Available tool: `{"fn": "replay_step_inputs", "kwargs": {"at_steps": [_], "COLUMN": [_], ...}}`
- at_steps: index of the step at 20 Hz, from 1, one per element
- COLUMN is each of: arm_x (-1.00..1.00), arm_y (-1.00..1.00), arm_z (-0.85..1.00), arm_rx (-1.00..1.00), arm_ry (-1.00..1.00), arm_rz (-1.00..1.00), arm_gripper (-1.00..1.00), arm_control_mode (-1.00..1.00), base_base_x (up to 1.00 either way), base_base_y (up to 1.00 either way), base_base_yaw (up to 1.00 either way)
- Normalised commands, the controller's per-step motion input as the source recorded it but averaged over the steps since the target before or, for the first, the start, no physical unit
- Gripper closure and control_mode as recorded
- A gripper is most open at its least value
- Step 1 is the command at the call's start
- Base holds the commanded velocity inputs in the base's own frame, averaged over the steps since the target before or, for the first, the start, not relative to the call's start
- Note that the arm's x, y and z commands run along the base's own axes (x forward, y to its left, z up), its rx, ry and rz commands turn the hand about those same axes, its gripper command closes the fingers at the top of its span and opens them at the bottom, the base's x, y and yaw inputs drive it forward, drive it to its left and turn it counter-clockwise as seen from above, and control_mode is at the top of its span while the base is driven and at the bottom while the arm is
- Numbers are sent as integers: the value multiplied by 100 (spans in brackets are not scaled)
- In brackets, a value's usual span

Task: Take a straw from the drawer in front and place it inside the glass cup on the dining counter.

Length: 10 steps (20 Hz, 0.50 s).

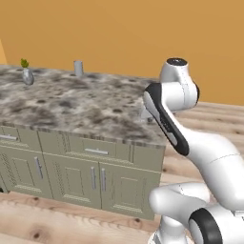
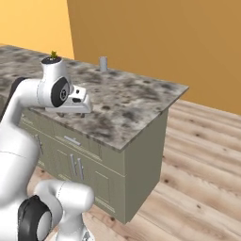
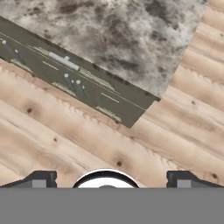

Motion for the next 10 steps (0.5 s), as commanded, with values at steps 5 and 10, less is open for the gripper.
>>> {"fn": "replay_step_inputs", "kwargs": {"at_steps": [5, 10], "arm_x": [-12, -17], "arm_y": [100, 99], "arm_z": [-14, -37], "arm_rx": [-16, -24], "arm_ry": [0, -5], "arm_rz": [4, 1], "arm_gripper": [-100, -100], "arm_control_mode": [-100, -100], "base_base_x": [0, 0], "base_base_y": [0, 0], "base_base_yaw": [0, 0]}}
